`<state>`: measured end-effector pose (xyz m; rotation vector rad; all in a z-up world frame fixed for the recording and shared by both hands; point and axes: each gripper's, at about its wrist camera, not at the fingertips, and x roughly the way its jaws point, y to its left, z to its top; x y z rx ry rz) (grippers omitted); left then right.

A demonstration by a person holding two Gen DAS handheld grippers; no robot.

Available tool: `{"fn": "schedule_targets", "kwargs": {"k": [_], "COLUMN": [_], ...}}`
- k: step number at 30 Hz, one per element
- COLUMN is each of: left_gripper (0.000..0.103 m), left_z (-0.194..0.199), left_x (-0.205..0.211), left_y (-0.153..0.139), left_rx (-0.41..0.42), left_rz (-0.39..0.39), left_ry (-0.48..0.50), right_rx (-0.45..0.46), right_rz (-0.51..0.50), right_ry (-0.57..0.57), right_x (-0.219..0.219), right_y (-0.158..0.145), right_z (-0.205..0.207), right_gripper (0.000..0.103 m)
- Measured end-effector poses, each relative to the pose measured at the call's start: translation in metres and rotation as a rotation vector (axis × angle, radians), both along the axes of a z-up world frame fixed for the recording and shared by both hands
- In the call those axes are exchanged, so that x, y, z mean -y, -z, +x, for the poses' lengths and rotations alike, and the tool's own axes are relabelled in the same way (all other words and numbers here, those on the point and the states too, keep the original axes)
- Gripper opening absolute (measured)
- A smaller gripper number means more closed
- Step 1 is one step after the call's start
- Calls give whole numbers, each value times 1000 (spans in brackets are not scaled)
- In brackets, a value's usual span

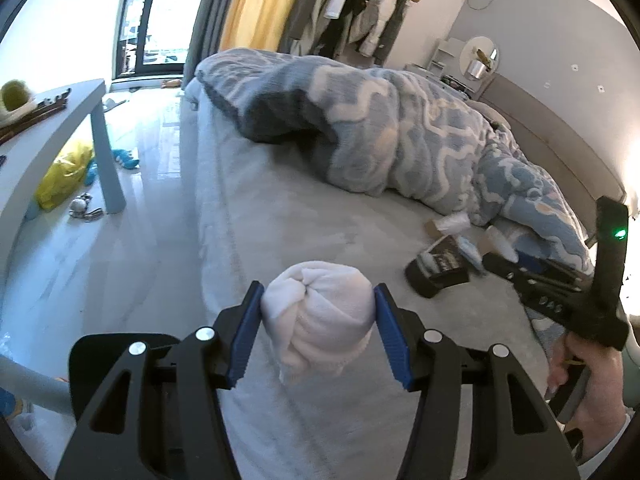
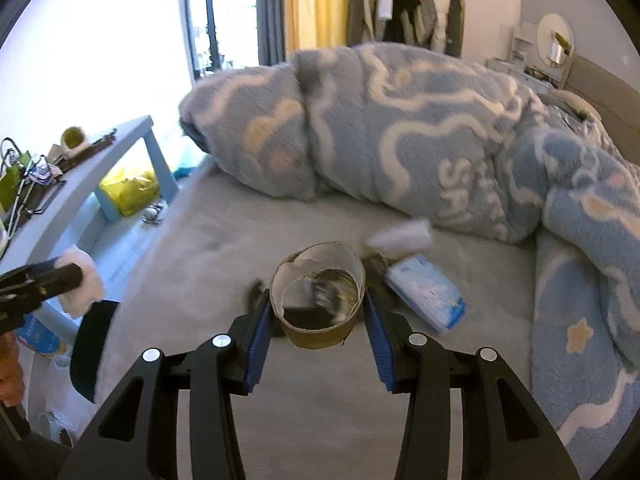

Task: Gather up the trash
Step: 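Carry both items to the black bin and open the left gripper over it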

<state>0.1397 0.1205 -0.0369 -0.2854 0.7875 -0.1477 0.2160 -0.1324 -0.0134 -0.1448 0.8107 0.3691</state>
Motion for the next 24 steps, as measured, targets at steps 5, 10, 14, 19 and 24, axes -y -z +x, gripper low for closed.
{"fn": "schedule_targets", "kwargs": {"k": [5,10,14,19,24], "left_gripper": [58,58,58,58,58], "left_z": [-8,-14,-20,-27,-34], "left_x": [-21,-41,-59,-82,-100], "left_y": [7,23,34,50,70], "left_rx": [-17,-56,-82,-120,-173], "left_rz": [19,47,67,81,91], "left_ry": [-18,-39,-60,-89,-104], "right_rx": [1,-2,-6,-20,-30], "right_rz": [18,24,37,54,53], "right_ry": [-42,-104,-138,-182,-256], "right_x": [-30,-67,-93,-125,-168], "right_y": [-5,-5,-5,-3,1], "right_z": [-3,-13,-17,-21,-34], "right_gripper": [45,45,45,45,45]}}
